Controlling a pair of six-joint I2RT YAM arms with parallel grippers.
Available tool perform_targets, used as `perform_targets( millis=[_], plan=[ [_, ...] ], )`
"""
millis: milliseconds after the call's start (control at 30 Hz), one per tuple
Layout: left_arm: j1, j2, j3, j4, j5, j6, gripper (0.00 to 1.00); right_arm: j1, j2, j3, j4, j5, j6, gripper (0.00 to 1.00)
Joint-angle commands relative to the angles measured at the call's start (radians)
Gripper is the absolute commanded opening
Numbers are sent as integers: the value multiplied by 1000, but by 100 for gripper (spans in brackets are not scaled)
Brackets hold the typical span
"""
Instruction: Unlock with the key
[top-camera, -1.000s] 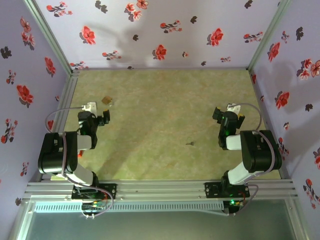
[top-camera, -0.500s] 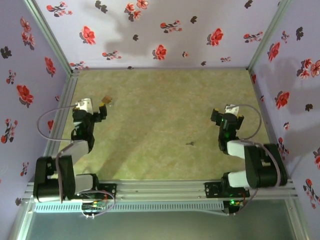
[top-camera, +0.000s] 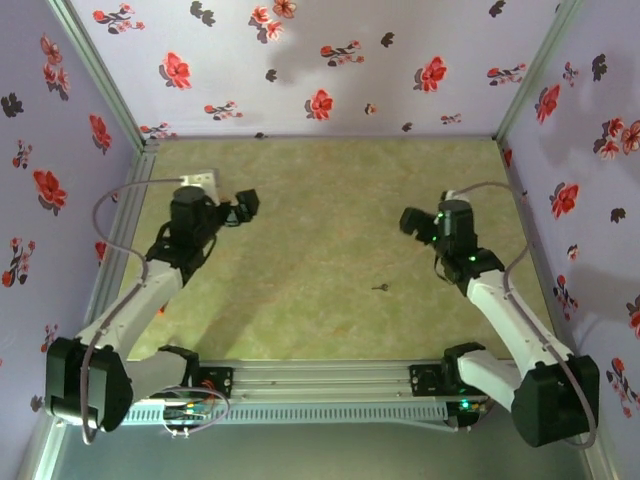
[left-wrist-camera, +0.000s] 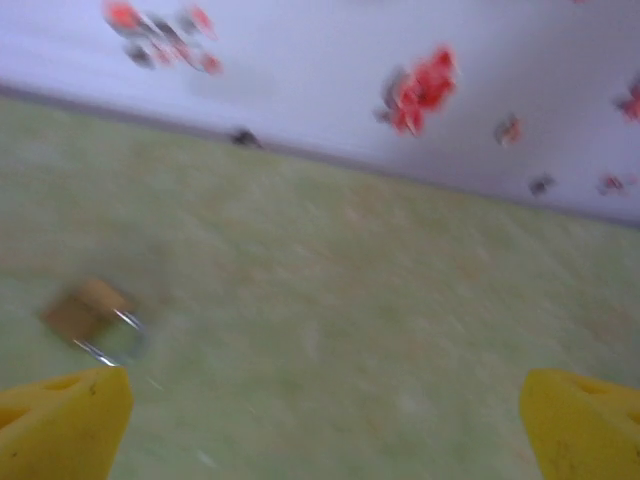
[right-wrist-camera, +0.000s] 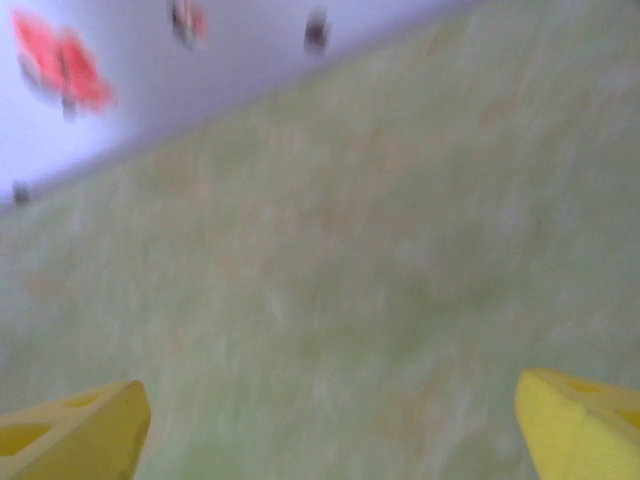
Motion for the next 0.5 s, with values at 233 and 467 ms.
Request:
perform_targets(
  millis=[233,467],
  plan=[
    [-307,199,108,-216,22,-227,94,192,98,-68,-248,-72,222,69],
    [-371,230,79,-138,13,-289,93,197,169,-113,-163,-87,238,50]
  ],
)
